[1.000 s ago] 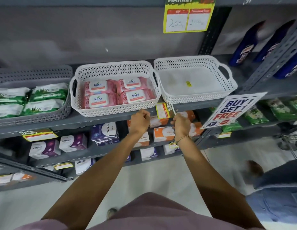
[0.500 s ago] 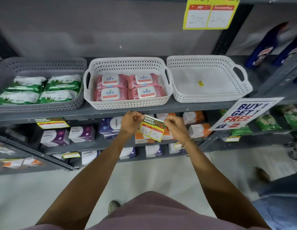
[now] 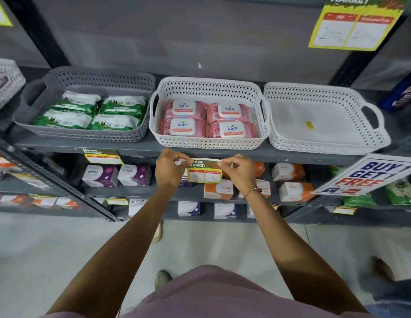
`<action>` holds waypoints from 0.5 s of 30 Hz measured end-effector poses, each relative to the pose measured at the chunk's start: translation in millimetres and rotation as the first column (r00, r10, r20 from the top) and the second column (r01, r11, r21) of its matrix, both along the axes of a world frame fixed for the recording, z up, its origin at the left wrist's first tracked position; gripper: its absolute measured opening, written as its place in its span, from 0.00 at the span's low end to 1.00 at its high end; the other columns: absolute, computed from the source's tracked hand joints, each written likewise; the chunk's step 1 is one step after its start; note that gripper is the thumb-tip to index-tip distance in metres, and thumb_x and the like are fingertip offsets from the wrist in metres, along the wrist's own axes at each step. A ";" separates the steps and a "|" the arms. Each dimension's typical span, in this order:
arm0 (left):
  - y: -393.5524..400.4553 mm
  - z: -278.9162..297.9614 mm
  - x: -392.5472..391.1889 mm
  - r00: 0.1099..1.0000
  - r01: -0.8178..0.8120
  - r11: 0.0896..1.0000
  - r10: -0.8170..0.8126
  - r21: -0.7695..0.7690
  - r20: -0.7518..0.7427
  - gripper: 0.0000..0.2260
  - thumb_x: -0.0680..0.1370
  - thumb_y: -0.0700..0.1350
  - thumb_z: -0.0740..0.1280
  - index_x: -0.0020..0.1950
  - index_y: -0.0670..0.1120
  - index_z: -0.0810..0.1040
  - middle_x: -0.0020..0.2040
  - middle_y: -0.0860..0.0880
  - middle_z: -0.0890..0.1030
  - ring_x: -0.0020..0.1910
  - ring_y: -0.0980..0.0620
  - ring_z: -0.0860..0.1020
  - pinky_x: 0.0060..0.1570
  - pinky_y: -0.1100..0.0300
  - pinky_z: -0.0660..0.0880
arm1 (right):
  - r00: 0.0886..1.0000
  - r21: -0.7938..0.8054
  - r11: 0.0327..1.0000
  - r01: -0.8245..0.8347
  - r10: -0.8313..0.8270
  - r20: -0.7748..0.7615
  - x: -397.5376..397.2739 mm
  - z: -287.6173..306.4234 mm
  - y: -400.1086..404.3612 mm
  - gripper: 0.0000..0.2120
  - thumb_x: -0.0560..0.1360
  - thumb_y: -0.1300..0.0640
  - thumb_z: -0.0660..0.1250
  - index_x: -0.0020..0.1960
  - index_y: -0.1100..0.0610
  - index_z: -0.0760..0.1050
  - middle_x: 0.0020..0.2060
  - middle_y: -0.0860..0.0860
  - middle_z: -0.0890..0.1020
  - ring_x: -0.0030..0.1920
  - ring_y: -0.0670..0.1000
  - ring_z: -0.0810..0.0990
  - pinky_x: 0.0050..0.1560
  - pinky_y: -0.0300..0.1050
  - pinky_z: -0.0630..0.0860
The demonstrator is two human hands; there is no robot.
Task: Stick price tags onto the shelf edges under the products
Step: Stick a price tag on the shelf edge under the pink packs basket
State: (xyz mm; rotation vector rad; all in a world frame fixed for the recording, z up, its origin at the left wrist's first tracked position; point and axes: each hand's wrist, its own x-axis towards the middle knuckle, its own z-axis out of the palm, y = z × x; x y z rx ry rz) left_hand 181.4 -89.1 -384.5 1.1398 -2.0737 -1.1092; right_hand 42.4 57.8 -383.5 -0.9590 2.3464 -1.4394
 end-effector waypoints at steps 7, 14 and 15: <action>4.6 0.7 -7.4 0.996 -0.070 0.996 0.073 -0.052 0.059 0.05 0.69 0.51 0.74 0.41 0.52 0.84 0.42 0.52 0.74 0.40 0.54 0.73 0.35 0.59 0.70 | 0.988 -0.047 0.987 0.153 -0.151 0.035 0.4 -4.0 -9.2 0.02 0.68 0.58 0.75 0.39 0.56 0.83 0.33 0.51 0.80 0.33 0.47 0.77 0.37 0.38 0.75; 11.2 -8.4 -18.1 0.989 -0.060 0.968 0.090 -0.246 0.116 0.05 0.72 0.49 0.72 0.41 0.49 0.84 0.43 0.49 0.78 0.45 0.48 0.74 0.36 0.55 0.70 | 0.962 0.037 0.964 0.264 -0.261 -0.077 1.7 -9.6 -16.0 0.03 0.68 0.59 0.74 0.36 0.56 0.82 0.33 0.53 0.80 0.34 0.51 0.78 0.36 0.50 0.78; 10.8 -9.7 -18.5 0.988 -0.051 0.958 0.090 -0.282 0.128 0.05 0.72 0.50 0.72 0.42 0.49 0.84 0.43 0.49 0.78 0.45 0.47 0.74 0.38 0.55 0.68 | 0.959 0.040 0.961 0.272 -0.268 -0.098 2.3 -10.1 -16.5 0.04 0.68 0.59 0.74 0.36 0.56 0.81 0.33 0.54 0.81 0.34 0.52 0.78 0.35 0.50 0.78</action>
